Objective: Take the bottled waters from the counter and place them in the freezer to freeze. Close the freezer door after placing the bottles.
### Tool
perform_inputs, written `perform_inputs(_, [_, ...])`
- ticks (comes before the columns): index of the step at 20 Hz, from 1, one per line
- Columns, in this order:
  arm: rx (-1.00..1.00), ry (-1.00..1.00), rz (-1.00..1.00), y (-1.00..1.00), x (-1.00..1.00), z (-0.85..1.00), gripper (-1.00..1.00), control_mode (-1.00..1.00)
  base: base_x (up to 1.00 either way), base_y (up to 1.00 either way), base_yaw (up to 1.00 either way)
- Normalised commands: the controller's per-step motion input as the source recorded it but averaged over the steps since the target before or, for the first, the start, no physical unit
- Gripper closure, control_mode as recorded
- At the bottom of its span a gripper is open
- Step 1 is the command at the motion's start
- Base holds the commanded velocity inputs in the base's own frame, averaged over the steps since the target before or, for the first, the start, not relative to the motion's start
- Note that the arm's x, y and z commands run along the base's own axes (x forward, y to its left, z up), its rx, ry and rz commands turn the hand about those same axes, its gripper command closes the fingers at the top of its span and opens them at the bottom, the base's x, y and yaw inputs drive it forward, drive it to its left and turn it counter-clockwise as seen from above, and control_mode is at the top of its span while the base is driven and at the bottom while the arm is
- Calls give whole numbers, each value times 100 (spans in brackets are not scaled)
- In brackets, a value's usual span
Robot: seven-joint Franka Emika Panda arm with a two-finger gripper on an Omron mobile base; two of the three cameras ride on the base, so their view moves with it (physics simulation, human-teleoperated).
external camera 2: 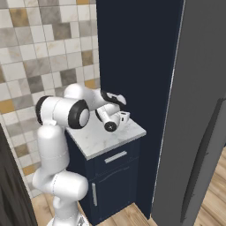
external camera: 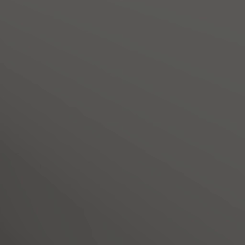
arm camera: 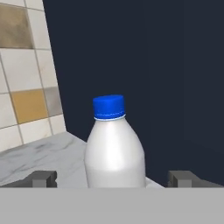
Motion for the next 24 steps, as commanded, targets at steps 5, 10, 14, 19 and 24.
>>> perform_inputs(5, [0, 0, 0, 0, 18, -7, -100, -100, 0, 0, 0])
perform_inputs(10, [0, 0, 0, 0, 18, -3, -100, -100, 0, 0, 0])
perform_inputs(14, [0, 0, 0, 0, 18, -4, -100, -100, 0, 0, 0])
perform_inputs(19, [0, 0, 0, 0, 10, -5, -100, -100, 0, 0, 0])
perform_inputs(24, [0, 0, 0, 0, 15, -8, -100, -100, 0, 0, 0])
